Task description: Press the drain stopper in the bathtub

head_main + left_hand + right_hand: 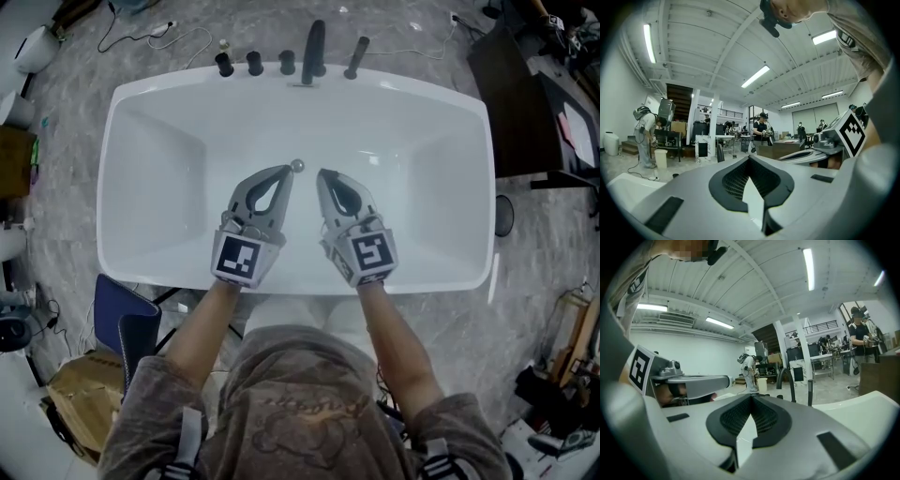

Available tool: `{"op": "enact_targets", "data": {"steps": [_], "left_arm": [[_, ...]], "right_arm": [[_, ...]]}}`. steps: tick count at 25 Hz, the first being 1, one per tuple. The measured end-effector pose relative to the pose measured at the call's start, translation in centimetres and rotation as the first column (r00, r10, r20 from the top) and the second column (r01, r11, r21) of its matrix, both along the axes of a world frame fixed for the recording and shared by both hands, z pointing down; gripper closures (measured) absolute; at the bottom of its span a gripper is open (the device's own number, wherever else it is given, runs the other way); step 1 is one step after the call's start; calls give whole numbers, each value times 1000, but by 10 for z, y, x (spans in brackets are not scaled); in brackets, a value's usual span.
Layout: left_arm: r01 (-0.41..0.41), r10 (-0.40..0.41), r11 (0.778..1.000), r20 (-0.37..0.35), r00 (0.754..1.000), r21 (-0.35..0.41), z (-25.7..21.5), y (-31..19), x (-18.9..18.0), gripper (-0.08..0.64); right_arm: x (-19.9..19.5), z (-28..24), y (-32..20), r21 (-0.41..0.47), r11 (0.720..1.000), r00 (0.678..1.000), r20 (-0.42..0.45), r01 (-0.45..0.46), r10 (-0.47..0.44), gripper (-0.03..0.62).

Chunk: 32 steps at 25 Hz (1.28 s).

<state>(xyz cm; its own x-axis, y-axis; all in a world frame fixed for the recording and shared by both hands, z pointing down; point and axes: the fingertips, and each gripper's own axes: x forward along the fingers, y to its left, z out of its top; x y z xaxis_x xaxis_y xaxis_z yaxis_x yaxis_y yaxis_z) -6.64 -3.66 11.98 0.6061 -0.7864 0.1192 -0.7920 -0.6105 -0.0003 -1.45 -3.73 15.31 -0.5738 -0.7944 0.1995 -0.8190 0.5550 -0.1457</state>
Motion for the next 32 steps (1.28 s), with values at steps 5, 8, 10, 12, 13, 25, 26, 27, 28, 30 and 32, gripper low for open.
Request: {"op": "enact_targets", "data": {"steps": [5,8,10,12,13,25,26,27,28,30,32], "left_arm": [[-11,12,1000,6,1000,-10,37,-16,2,555],[-4,4,1000,-1,1000,-23,62,-28,1,555],[-4,4,1000,-5,1000,-22,78,-35,1,555],[-3,3,1000,-10,1000,-20,94,-41,0,555],[-2,2,1000,-9,1000,-20,102,-44,0,555],[-16,16,1000,-9,1000,-18,184,-76,11,555],[-17,17,1000,-7,1000,-18,191,-79,12,555],[-18,18,1000,-5,1000,-18,197,-82,13,555],[-16,16,1000,-6,1000,-19,204,-85,14,555],[-10,10,1000,-12,1000,-27,219,-90,15,555],[-1,1,999,-13,1000,-32,235,-97,15,555]], "right_arm": [[-2,31,-18,-1,1000,1000,0,6,-6,592],[1,54,-31,-15,1000,1000,0,1,-1,592],[3,72,-38,-31,1000,1000,-5,-3,3,592],[4,88,-45,-36,999,1000,-6,-5,5,592],[4,96,-48,-36,999,1000,-3,-5,5,592],[10,180,-83,-40,999,1000,20,-4,5,592],[11,186,-87,-36,999,1000,23,-5,5,592],[12,191,-91,-32,999,1000,24,-4,5,592],[12,197,-94,-29,1000,1000,24,-2,3,592],[14,211,-100,-27,1000,1000,23,0,0,592],[15,226,-106,-29,1000,1000,23,2,-2,592]]}}
